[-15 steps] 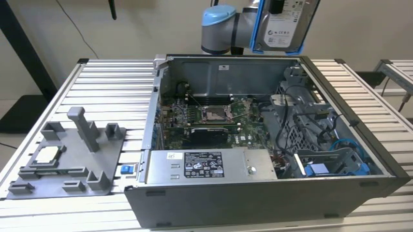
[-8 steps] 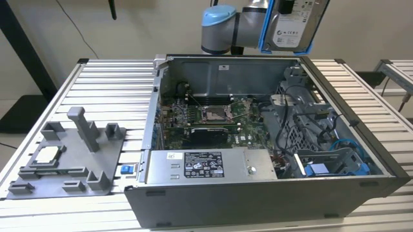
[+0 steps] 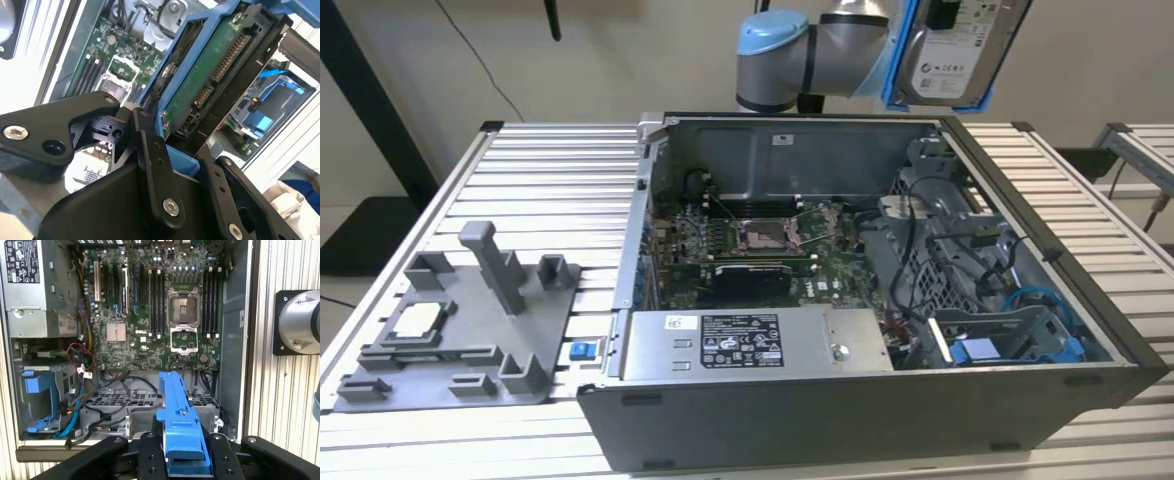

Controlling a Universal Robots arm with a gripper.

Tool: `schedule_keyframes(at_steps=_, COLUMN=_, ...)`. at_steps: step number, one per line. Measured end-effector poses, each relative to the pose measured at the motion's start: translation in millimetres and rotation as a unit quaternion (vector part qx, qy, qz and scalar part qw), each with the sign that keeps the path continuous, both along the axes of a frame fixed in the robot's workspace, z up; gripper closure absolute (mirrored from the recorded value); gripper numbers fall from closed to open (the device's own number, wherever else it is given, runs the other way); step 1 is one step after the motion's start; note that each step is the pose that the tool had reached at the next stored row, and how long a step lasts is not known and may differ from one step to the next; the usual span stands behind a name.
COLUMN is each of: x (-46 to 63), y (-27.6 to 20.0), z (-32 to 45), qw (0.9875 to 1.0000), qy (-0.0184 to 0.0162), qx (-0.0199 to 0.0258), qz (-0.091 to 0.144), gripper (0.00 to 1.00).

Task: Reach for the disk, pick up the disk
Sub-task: 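Pick up the disk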

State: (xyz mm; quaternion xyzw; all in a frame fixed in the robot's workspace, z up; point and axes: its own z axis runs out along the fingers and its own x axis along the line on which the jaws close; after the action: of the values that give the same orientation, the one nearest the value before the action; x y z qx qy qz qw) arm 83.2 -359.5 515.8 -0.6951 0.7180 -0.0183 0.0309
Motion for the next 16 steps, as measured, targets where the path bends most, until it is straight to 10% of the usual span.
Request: schedule_keyframes(at_steps=16, x=14.1, y=-0.2, z=-0.7, qw=1.0, qy=-0.0001, qx=-0.0001, qz=0.0, gripper=1.0)
